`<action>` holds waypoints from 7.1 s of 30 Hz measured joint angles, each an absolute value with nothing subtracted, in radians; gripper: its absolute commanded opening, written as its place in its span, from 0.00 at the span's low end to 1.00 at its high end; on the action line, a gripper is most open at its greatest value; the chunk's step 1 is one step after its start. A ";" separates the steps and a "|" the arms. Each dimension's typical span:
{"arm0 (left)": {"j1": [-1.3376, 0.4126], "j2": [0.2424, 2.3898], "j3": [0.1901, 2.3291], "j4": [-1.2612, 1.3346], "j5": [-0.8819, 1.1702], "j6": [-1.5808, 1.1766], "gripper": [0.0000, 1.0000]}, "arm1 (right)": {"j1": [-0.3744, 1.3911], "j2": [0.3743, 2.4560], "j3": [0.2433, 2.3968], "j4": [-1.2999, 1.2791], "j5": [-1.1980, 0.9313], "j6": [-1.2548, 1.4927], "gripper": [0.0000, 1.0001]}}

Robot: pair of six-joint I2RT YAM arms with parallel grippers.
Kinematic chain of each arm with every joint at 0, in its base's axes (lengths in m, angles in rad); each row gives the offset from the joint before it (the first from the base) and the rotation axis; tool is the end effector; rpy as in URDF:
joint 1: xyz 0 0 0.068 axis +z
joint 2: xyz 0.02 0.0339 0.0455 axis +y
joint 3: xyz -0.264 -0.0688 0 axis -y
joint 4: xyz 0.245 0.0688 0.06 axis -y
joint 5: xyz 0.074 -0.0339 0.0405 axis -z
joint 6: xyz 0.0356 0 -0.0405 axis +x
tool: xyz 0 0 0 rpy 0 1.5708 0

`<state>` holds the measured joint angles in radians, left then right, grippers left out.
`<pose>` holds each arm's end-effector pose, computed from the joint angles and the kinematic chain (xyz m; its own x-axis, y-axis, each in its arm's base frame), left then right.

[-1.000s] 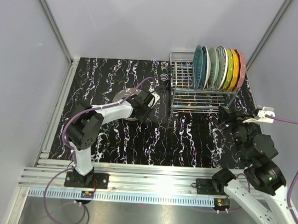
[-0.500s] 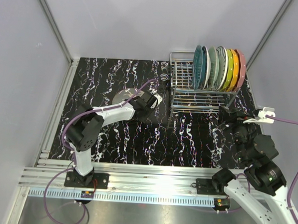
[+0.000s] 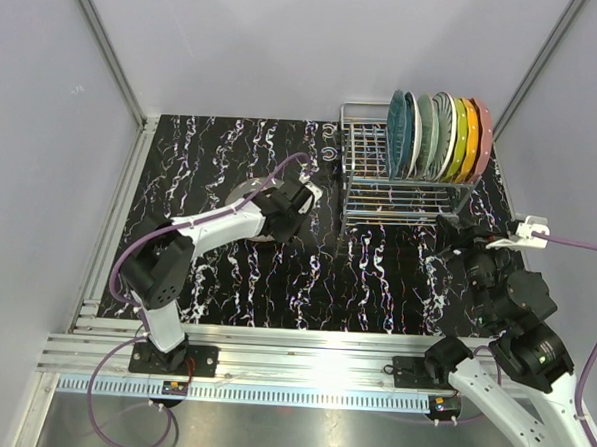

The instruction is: Load the plates into the dish rack

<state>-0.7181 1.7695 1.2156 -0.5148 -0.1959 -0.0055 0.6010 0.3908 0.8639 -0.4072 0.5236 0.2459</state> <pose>0.2790 -0.2346 0.1990 -0.6633 0.5723 -0.4822 0.5712 0.8034 0.1680 0.0688 0.0256 0.3860 0.0336 0.2787 -0.9598 -0.0891 0.9574 0.2748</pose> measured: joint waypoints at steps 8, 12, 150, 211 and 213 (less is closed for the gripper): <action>-0.718 1.743 1.281 -0.550 -0.201 -0.043 0.41 | 0.601 0.358 0.837 -0.420 0.443 0.279 0.57; -0.718 1.725 1.282 -0.546 -0.225 -0.027 0.92 | 0.601 0.345 0.830 -0.433 0.424 0.289 0.58; -0.176 1.736 1.158 -0.416 -0.234 -0.219 0.20 | 0.769 1.855 1.376 -0.260 0.258 0.467 0.69; -0.263 1.869 1.231 -0.480 -0.261 -0.190 0.19 | 0.638 2.133 1.516 -0.124 0.007 0.649 0.63; -0.264 1.870 1.231 -0.484 -0.263 -0.188 0.19 | 0.636 2.133 1.516 -0.124 0.006 0.649 0.63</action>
<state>-0.2642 1.8698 1.2312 -0.4839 -0.2630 -0.1883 0.6365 2.1326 1.5158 -0.1242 0.0063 0.6487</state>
